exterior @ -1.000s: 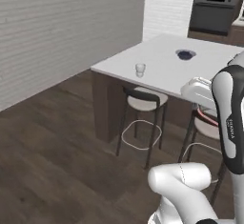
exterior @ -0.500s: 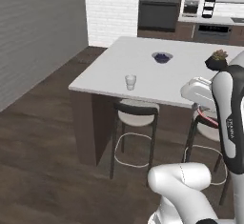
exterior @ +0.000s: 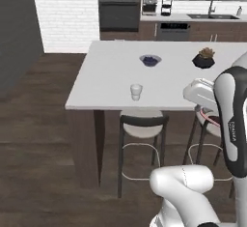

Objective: Take a straw from the drawer in front and place it inside the glass cup on the dining counter.

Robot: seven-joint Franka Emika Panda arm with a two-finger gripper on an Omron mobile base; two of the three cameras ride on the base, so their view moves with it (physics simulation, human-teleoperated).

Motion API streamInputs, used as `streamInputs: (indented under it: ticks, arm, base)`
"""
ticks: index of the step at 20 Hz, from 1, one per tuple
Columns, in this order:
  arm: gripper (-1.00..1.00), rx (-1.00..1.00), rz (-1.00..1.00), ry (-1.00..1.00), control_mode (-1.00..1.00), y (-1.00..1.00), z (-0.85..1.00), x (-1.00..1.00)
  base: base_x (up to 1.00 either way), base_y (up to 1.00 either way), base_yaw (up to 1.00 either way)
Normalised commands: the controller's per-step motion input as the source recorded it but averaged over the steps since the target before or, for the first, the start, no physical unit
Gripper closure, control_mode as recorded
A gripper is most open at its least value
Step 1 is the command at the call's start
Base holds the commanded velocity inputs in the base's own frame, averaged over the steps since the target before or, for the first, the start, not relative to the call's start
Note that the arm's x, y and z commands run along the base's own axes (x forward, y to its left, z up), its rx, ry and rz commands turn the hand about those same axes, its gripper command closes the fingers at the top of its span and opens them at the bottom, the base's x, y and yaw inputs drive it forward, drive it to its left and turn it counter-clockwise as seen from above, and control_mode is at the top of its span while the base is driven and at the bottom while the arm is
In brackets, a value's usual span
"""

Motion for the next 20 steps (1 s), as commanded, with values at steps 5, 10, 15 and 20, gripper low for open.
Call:
streamInputs:
  ticks: [5,10,15,20]
  arm:
    - [1.0,0.0,0.0,0.0,1.0,0.0,0.0,0.0]
    - [1.0,0.0,0.0,0.0,1.0,0.0,0.0,0.0]
    - [1.0,0.0,0.0,0.0,1.0,0.0,0.0,0.0]
    - [1.0,0.0,0.0,0.0,1.0,0.0,0.0,0.0]
  base:
    - [0.98,0.14,-0.16]
    - [1.0,0.13,-0.01]
    - [0.99,0.27,0.0]
    - [0.89,0.5,-0.09]
